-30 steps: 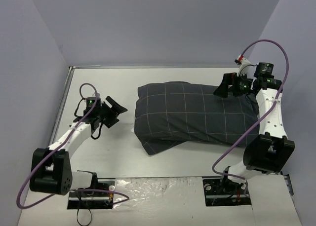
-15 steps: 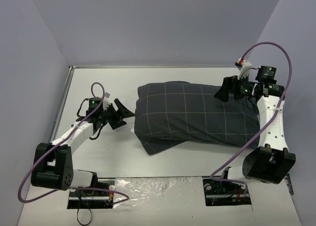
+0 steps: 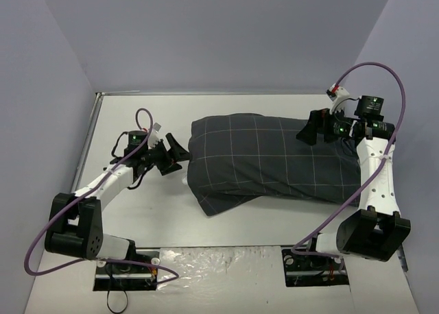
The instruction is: Remove the pillowcase from the pillow
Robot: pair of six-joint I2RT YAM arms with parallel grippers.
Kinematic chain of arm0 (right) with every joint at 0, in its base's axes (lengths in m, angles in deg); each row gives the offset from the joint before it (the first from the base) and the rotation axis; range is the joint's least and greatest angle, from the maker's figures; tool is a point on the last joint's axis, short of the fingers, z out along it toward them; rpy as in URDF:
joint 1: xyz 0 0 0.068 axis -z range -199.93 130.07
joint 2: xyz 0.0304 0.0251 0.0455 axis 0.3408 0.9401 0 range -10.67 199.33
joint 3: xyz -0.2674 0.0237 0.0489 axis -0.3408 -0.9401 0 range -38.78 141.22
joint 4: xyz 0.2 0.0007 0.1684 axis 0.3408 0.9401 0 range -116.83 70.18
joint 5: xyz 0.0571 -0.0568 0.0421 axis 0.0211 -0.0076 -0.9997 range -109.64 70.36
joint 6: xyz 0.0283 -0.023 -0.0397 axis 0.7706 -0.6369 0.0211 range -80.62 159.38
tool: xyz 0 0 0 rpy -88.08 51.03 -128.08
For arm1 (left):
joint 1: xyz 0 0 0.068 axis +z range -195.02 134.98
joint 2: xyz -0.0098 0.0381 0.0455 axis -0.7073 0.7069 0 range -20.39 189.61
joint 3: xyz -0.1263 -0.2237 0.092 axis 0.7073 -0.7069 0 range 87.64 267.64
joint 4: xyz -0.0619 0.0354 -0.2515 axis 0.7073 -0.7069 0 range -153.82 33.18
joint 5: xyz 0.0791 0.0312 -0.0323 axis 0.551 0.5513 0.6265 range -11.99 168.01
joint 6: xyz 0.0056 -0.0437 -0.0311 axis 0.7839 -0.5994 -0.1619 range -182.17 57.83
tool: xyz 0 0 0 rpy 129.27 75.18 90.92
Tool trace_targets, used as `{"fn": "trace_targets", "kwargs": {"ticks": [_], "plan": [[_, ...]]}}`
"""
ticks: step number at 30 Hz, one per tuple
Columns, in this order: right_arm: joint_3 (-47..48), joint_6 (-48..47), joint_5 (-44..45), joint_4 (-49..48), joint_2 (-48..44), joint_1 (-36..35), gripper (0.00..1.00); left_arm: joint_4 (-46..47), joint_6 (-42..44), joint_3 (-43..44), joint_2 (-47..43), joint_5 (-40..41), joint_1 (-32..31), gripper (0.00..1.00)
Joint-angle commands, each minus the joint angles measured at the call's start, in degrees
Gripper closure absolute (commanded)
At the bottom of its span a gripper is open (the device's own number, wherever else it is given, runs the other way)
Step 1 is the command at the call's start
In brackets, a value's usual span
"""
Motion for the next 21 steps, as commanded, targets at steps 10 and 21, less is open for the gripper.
{"fn": "trace_targets", "kwargs": {"ticks": [10, 21], "plan": [[-1.4, 2.2, -3.2, 0.2, -3.4, -0.1, 0.00, 12.9, -4.5, 1.3, -0.3, -7.4, -1.2, 0.17], [-0.3, 2.7, -3.5, 0.3, -3.2, -0.2, 0.00, 11.8, -3.0, 3.8, 7.9, -5.0, -6.0, 0.17]]}}
